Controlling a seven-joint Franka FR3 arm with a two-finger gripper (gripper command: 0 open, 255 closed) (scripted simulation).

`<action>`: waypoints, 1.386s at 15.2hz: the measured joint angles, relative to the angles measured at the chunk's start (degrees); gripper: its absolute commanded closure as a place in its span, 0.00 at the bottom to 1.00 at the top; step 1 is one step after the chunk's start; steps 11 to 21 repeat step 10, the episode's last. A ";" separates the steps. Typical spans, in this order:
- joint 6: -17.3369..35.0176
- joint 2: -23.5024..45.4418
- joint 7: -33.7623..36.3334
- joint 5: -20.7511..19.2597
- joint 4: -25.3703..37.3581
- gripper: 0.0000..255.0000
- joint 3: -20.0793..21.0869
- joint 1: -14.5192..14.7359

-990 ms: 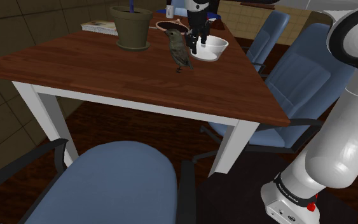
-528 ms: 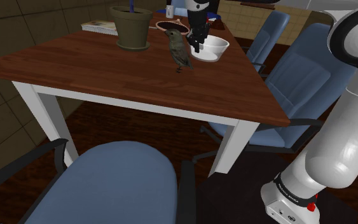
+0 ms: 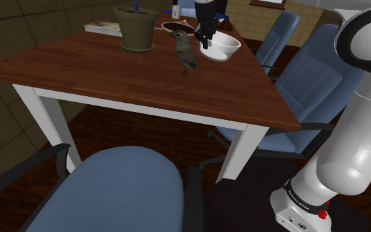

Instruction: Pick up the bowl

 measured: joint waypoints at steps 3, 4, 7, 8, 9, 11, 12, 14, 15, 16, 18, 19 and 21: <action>-2.57 1.13 -0.47 -0.34 3.68 1.00 0.14 0.45; -3.34 1.18 -0.90 -0.40 4.58 1.00 0.08 0.41; -6.74 3.16 -1.99 -1.04 10.11 1.00 0.06 0.85; -7.70 3.72 -2.20 -1.23 11.63 1.00 0.09 1.06; -8.60 4.17 -2.43 -1.41 13.00 1.00 0.11 1.24; -9.32 4.65 -2.69 -1.57 14.23 1.00 0.09 1.34; -9.32 4.65 -2.69 -1.57 14.23 1.00 0.09 1.34; -9.32 4.65 -2.69 -1.57 14.23 1.00 0.09 1.34; -9.32 4.65 -2.69 -1.57 14.23 1.00 0.09 1.34; -9.32 4.65 -2.69 -1.57 14.23 1.00 0.09 1.34; -9.32 4.65 -2.69 -1.57 14.23 1.00 0.09 1.34; -9.32 4.65 -2.69 -1.57 14.23 1.00 0.09 1.34; -9.32 4.65 -2.69 -1.57 14.23 1.00 0.09 1.34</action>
